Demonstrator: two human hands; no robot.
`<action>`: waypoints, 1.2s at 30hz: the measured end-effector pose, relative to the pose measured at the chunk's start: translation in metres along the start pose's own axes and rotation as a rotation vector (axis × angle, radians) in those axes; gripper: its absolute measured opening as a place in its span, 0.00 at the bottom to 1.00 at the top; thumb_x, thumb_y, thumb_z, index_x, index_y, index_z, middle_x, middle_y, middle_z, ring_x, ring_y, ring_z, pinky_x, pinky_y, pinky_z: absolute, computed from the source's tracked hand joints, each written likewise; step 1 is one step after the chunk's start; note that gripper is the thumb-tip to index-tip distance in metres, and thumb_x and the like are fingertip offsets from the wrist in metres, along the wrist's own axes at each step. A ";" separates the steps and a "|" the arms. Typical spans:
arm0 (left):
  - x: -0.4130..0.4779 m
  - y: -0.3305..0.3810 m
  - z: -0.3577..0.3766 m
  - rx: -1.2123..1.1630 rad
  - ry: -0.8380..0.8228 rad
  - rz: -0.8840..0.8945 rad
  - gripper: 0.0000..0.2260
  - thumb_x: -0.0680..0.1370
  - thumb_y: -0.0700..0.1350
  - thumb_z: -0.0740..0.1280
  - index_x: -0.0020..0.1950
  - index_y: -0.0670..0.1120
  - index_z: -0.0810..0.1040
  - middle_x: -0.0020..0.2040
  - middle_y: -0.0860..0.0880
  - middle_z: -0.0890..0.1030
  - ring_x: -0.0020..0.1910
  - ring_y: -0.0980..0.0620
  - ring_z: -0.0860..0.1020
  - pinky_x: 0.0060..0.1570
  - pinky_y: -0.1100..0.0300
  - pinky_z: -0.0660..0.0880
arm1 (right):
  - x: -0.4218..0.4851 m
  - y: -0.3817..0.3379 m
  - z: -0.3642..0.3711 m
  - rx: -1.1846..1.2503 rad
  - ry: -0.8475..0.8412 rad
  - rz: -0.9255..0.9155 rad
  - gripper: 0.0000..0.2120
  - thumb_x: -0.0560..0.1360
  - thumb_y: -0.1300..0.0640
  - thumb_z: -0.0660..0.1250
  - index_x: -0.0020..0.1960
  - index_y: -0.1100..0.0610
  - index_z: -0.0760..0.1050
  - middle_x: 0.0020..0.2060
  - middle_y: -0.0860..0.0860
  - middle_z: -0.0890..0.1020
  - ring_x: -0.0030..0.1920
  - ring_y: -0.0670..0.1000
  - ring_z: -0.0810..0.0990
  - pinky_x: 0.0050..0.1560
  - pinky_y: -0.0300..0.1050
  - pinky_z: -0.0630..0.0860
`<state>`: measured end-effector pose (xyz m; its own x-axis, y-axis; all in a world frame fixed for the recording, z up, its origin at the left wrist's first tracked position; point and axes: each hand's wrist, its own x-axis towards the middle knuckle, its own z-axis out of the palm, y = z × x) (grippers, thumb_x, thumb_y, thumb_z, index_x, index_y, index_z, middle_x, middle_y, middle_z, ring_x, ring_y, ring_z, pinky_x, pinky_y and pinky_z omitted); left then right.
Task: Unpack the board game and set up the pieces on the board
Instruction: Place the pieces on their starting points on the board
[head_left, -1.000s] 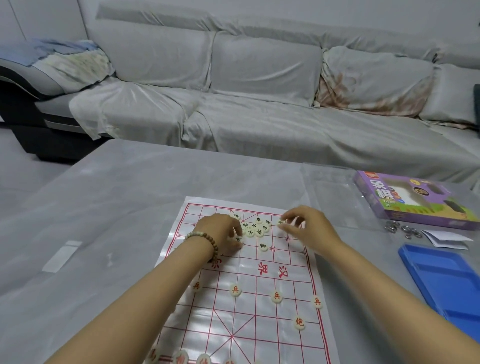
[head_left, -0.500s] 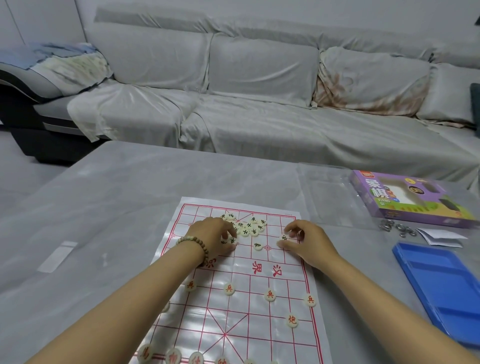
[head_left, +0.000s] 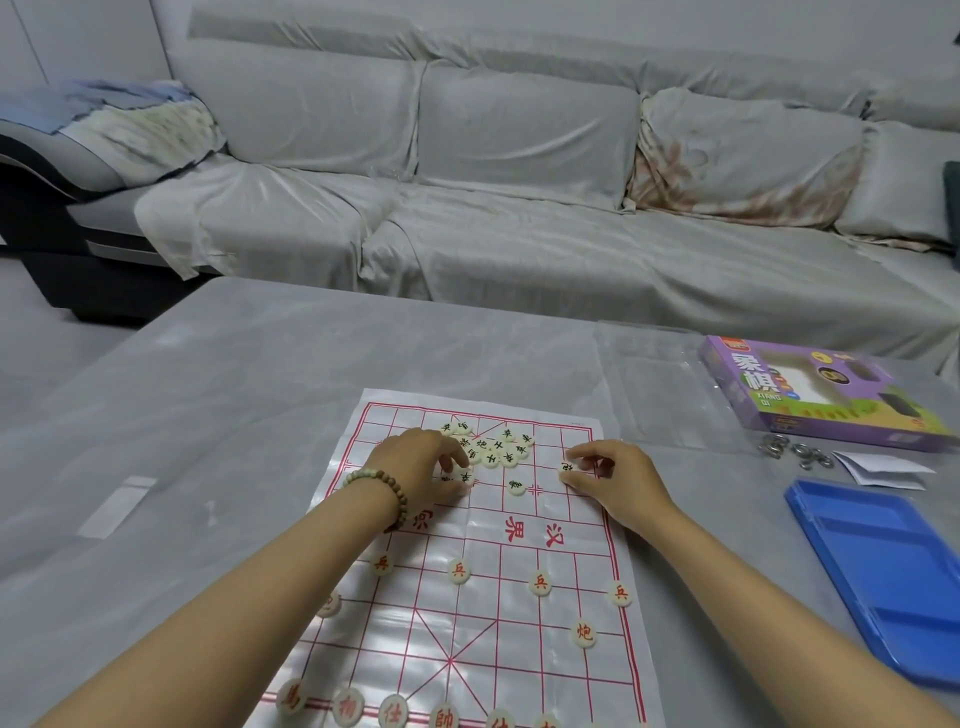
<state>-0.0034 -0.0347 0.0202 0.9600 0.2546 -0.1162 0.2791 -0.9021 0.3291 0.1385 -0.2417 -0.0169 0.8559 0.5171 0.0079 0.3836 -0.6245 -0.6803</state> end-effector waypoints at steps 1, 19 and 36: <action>-0.001 -0.001 -0.001 0.000 0.003 -0.002 0.13 0.76 0.54 0.66 0.60 0.55 0.75 0.54 0.56 0.78 0.53 0.55 0.74 0.50 0.62 0.72 | 0.000 0.000 0.000 0.001 0.002 0.001 0.12 0.71 0.53 0.73 0.53 0.51 0.80 0.47 0.44 0.77 0.43 0.41 0.74 0.43 0.29 0.68; 0.005 -0.003 -0.002 -0.017 -0.020 -0.019 0.13 0.74 0.53 0.68 0.58 0.53 0.76 0.49 0.58 0.79 0.51 0.56 0.75 0.52 0.60 0.74 | 0.018 -0.045 0.011 -0.269 -0.156 -0.231 0.11 0.75 0.53 0.68 0.57 0.45 0.78 0.47 0.44 0.77 0.46 0.46 0.74 0.54 0.44 0.73; -0.015 0.039 0.010 -0.148 0.189 0.004 0.14 0.77 0.56 0.64 0.60 0.54 0.76 0.57 0.55 0.78 0.57 0.55 0.73 0.54 0.59 0.72 | -0.008 -0.039 -0.014 -0.077 -0.008 -0.214 0.09 0.72 0.55 0.72 0.50 0.48 0.76 0.43 0.41 0.79 0.44 0.44 0.77 0.49 0.38 0.73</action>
<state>-0.0076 -0.0771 0.0259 0.9441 0.3246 0.0580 0.2623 -0.8459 0.4644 0.1213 -0.2300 0.0199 0.7491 0.6475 0.1399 0.5821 -0.5426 -0.6056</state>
